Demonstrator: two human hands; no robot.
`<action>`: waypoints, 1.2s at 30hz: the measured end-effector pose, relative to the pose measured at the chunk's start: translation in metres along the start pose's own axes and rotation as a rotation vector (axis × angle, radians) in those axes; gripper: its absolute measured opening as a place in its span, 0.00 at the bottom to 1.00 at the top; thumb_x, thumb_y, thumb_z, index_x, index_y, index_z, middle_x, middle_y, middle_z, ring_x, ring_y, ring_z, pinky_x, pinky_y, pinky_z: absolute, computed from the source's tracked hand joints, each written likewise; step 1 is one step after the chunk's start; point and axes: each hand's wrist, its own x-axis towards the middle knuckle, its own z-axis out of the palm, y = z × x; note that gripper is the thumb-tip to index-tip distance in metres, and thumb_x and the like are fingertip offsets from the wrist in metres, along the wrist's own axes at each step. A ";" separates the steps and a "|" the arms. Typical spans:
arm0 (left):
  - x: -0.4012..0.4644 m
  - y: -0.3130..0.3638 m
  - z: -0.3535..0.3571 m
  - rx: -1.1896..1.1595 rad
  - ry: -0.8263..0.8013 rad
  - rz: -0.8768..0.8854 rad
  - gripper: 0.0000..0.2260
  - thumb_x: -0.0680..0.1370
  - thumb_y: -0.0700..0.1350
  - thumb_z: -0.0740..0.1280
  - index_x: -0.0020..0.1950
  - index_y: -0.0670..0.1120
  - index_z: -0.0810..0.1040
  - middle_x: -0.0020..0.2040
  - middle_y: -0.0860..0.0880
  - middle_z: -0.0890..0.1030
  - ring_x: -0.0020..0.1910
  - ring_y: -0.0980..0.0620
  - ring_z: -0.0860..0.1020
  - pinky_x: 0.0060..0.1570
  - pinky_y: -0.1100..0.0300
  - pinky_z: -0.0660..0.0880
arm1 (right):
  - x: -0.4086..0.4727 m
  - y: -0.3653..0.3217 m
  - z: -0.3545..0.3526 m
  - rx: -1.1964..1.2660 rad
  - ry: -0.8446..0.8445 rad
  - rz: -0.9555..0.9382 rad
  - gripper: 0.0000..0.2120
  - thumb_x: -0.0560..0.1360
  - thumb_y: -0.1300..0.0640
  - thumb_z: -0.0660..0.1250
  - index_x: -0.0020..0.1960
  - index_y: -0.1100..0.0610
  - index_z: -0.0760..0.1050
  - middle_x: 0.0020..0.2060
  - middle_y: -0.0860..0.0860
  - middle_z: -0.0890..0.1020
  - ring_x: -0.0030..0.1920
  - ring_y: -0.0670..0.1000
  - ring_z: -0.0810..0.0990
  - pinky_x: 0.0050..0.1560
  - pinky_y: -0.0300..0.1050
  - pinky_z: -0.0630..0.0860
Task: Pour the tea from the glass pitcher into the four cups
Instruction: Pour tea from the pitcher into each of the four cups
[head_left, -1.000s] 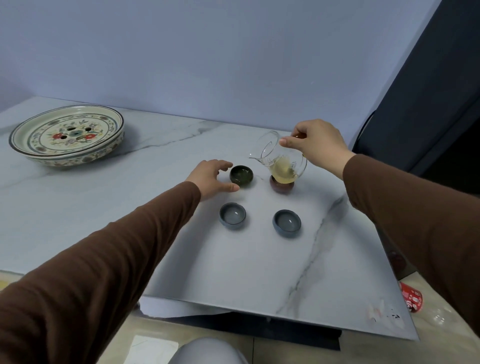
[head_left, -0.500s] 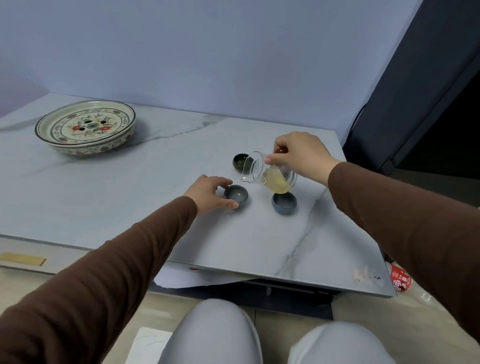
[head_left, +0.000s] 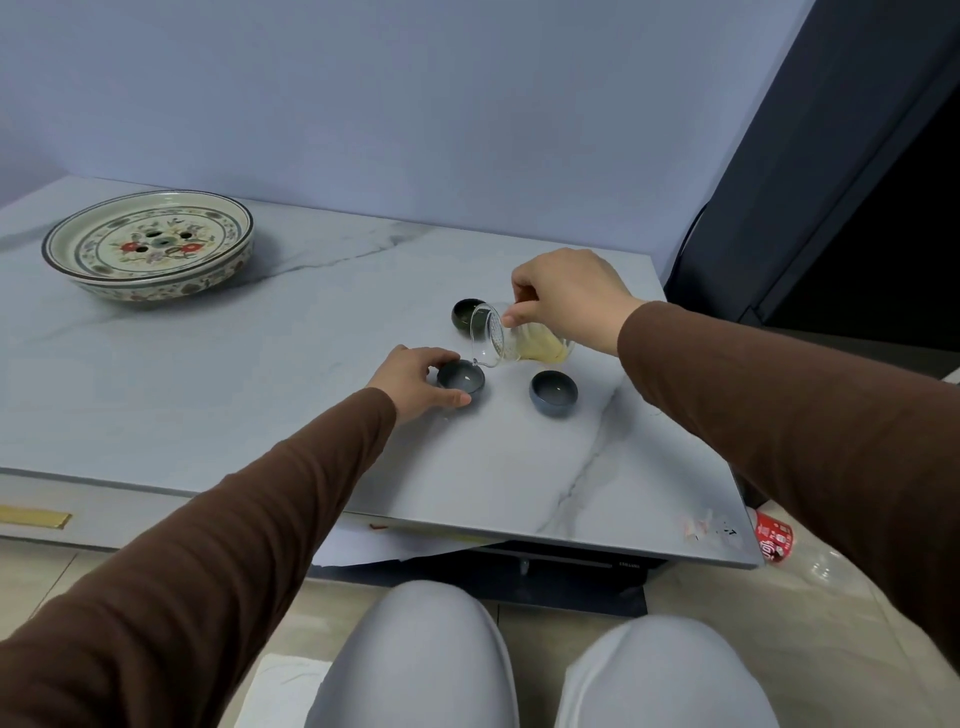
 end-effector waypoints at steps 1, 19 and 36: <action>0.000 0.000 0.000 0.000 -0.001 -0.002 0.31 0.63 0.58 0.78 0.65 0.57 0.76 0.61 0.47 0.77 0.58 0.50 0.74 0.60 0.57 0.71 | 0.001 -0.002 -0.001 -0.012 -0.006 -0.011 0.16 0.71 0.41 0.71 0.39 0.54 0.74 0.34 0.48 0.76 0.41 0.54 0.75 0.34 0.44 0.61; 0.000 0.005 -0.003 0.023 -0.016 -0.033 0.30 0.62 0.59 0.78 0.64 0.58 0.77 0.61 0.47 0.77 0.59 0.48 0.74 0.63 0.52 0.71 | 0.006 -0.020 -0.012 -0.139 -0.012 -0.095 0.14 0.72 0.43 0.71 0.40 0.54 0.74 0.35 0.50 0.78 0.41 0.55 0.75 0.31 0.43 0.59; -0.002 0.007 -0.004 0.044 -0.022 -0.045 0.31 0.63 0.59 0.78 0.65 0.58 0.76 0.62 0.47 0.76 0.60 0.48 0.74 0.63 0.52 0.71 | 0.007 -0.029 -0.022 -0.212 0.000 -0.125 0.14 0.73 0.43 0.70 0.41 0.52 0.72 0.36 0.49 0.76 0.41 0.55 0.73 0.38 0.45 0.63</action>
